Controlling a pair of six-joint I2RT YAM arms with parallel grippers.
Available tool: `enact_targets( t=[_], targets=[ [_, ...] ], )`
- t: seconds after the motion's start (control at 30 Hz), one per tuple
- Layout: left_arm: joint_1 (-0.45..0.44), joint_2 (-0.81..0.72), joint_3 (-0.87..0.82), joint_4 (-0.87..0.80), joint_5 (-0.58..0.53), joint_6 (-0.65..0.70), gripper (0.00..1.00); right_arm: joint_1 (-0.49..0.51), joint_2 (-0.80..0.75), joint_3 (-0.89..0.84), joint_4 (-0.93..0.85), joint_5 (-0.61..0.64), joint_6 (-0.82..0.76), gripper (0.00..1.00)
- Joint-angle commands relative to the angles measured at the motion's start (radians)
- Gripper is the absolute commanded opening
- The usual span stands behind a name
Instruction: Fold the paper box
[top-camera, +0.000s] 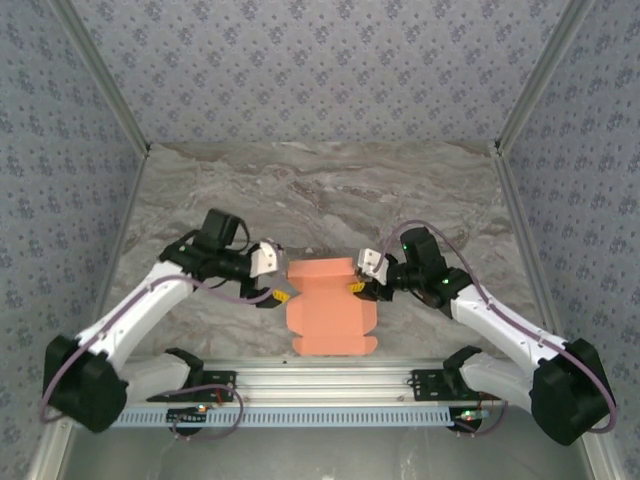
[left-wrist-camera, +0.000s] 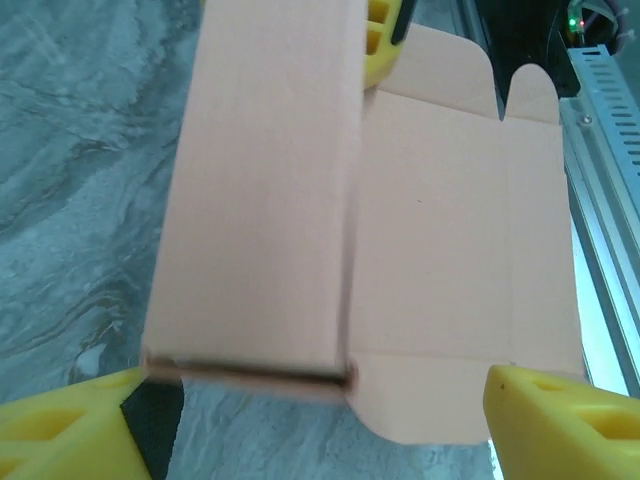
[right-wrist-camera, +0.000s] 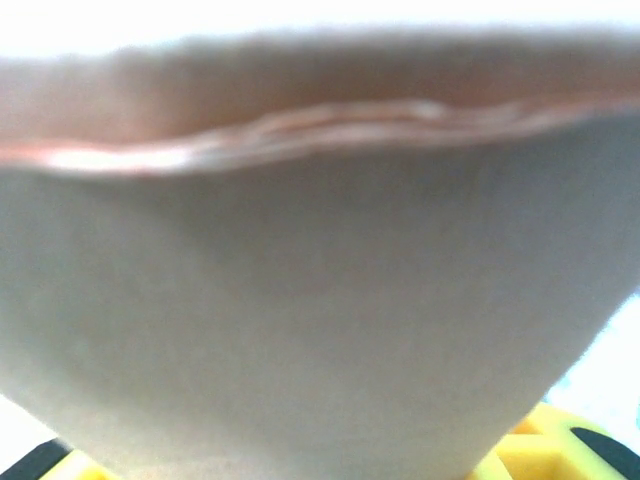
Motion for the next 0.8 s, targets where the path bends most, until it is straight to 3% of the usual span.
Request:
enact_targets(
  t=[0.0,0.27,0.5,0.63,0.77],
  targets=[
    [0.003,-0.073,-0.083,0.15,0.025,-0.045,0.82,-0.02,-0.013,-0.012,0.028,-0.047,0.025,0.42],
    [0.003,-0.054,-0.112,0.299,-0.038,-0.071,0.82,-0.022,-0.018,0.0,0.047,-0.166,0.04,0.42],
    [-0.012,-0.068,-0.137,0.386,0.031,-0.102,0.81,-0.022,-0.047,-0.009,0.059,-0.184,0.054,0.42],
    [-0.044,-0.044,-0.134,0.347,0.053,-0.065,0.76,-0.022,-0.06,-0.012,0.073,-0.192,0.067,0.42],
    [-0.046,-0.029,-0.123,0.343,0.078,-0.066,0.63,-0.022,-0.06,-0.012,0.067,-0.192,0.066,0.43]
  ],
)
